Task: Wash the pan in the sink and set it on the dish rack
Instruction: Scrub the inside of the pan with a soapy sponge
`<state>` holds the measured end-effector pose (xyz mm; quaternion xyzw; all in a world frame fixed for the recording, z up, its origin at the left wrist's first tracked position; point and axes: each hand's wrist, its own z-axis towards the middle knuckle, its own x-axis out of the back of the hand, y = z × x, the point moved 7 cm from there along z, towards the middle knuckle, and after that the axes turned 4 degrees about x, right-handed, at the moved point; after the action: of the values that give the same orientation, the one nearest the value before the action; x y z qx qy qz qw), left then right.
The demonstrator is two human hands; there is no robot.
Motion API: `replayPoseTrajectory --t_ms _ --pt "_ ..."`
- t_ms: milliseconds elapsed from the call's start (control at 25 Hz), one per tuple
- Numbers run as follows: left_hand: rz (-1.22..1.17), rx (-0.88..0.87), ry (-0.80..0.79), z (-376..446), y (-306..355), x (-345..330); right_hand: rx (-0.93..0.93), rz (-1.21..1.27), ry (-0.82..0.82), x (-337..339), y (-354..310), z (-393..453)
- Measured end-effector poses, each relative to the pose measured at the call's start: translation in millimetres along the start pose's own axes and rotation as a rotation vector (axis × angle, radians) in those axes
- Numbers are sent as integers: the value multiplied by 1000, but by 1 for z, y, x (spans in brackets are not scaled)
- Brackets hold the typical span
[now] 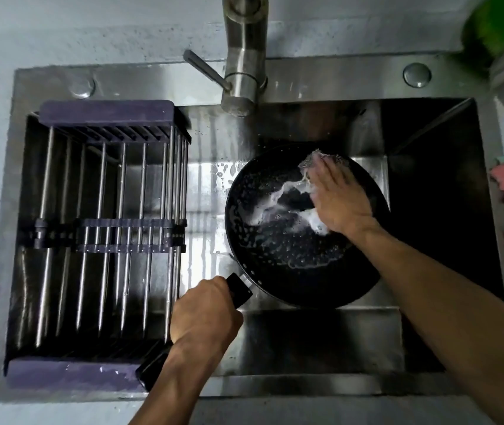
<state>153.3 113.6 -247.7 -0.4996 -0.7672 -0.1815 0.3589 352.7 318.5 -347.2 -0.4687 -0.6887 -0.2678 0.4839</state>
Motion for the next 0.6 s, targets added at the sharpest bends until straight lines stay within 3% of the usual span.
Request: replayPoseTrajectory --t_ms 80,200,320,400,440,520,600 --pt "-14 12 2 -2 1 3 -68 -26 -116 -10 21 -40" --pt "-22 20 4 -5 2 5 13 87 -499 -46 -7 -101" --pt "-26 38 -2 -7 2 6 39 81 -657 -41 -20 -128" --pt "-27 43 5 -9 3 8 104 264 -758 -37 -31 -143" --pt "-29 44 4 -10 3 8 128 285 -761 -35 -33 -149" --pt "-24 48 -2 -10 2 7 114 164 -591 -30 -28 -153" --pt "-21 49 5 -9 3 9 185 276 -437 -20 -40 -154"
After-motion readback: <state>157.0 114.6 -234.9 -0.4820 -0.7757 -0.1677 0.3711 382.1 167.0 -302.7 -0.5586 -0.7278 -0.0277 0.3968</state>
